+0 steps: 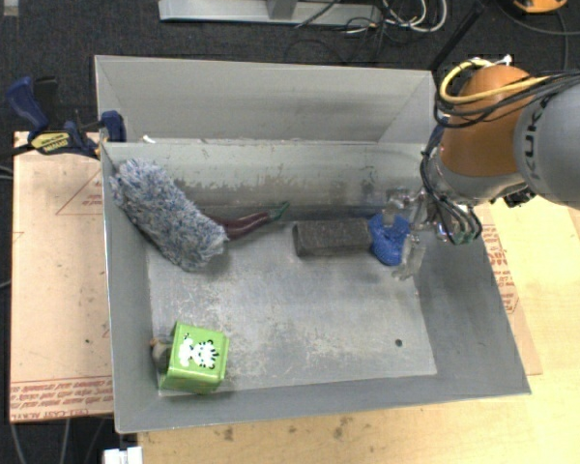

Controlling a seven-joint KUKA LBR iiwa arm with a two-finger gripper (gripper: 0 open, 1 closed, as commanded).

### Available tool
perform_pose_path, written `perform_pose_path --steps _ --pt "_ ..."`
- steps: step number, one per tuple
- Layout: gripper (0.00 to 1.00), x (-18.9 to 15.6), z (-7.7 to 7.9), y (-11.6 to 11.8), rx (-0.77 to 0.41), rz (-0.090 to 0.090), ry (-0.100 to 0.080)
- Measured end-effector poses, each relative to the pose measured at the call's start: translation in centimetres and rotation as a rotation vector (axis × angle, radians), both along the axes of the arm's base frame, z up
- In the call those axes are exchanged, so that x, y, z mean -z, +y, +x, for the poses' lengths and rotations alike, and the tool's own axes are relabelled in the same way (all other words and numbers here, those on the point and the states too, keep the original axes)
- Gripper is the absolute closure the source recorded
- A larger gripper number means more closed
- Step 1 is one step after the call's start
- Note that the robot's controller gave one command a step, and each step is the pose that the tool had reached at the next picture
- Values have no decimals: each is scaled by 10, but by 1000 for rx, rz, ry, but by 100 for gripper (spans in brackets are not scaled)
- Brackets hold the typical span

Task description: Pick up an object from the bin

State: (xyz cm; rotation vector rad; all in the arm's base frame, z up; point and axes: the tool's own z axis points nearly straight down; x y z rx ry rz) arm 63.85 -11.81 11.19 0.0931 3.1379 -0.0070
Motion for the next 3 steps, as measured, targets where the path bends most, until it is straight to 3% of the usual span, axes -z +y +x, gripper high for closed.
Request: perform_pose_path --steps 1,2,3 --pt "0 28 17 40 96 5 -4" --pt "0 32 18 11 114 7 -3" --pt "0 37 13 13 13 1 0"
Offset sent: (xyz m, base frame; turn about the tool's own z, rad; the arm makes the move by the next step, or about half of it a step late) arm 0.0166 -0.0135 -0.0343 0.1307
